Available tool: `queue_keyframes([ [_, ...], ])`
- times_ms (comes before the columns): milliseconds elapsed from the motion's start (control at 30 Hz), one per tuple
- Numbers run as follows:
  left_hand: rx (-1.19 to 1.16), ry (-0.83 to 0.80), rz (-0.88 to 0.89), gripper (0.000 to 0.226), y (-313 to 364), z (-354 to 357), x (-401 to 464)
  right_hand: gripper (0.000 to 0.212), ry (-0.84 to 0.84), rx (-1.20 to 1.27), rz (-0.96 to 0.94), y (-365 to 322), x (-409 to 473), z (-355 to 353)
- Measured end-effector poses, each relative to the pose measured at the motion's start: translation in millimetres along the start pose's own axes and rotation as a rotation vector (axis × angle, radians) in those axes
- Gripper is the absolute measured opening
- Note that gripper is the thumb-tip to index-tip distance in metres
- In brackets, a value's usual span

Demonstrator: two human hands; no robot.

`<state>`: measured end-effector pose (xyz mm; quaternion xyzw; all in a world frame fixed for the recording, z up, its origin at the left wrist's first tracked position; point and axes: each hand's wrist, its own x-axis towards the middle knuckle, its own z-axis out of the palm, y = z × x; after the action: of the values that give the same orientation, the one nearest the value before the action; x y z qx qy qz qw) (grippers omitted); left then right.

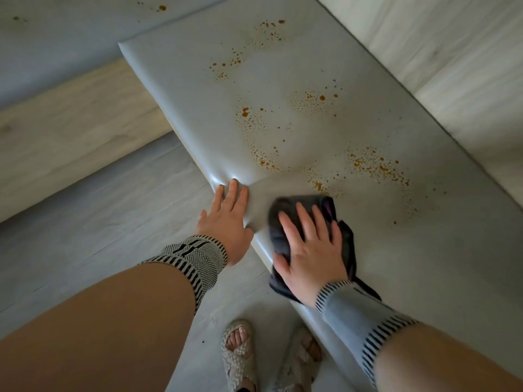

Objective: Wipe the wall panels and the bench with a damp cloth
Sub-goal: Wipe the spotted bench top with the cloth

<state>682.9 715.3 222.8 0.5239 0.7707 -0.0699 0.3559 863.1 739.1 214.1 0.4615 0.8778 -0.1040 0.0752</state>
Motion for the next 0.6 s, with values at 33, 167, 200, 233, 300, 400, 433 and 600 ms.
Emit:
queue_keyframes([
  [33, 0.009, -0.001, -0.004, 0.078, 0.0, -0.8, -0.3, 0.071, 0.012, 0.004, 0.018, -10.2, 16.1, -0.1],
  [167, 0.062, -0.006, -0.042, 0.075, 10.5, -4.0, -3.7, 0.071, 0.025, -0.004, -0.096, -3.7, 8.5, 0.9],
  [200, 0.083, 0.003, -0.058, 0.075, 15.7, -4.6, -5.8, 0.069, 0.014, 0.002, -0.16, 8.6, -9.1, 1.1],
  [233, 0.106, 0.017, -0.078, 0.076, 21.1, -5.1, -8.3, 0.065, 0.016, -0.011, -0.204, 25.4, -28.4, 2.9],
  [300, 0.157, 0.041, -0.108, 0.079, 34.8, -7.2, -13.7, 0.06, 0.04, -0.037, -0.139, 66.2, -55.9, 6.5],
  [400, 0.28, 0.002, 0.035, 0.084, 65.7, -9.9, -19.2, 0.059, 0.114, 0.093, 0.324, 82.9, -49.5, 8.3],
  [433, 0.289, -0.032, 0.093, 0.087, 79.4, -7.9, -17.8, 0.063, 0.11, 0.144, 0.464, 74.4, -41.7, 7.9],
  [600, 0.315, -0.202, 0.064, 0.133, 117.1, 2.5, -3.4, 0.082, 0.089, 0.04, -0.012, 83.2, -38.4, 2.5],
])
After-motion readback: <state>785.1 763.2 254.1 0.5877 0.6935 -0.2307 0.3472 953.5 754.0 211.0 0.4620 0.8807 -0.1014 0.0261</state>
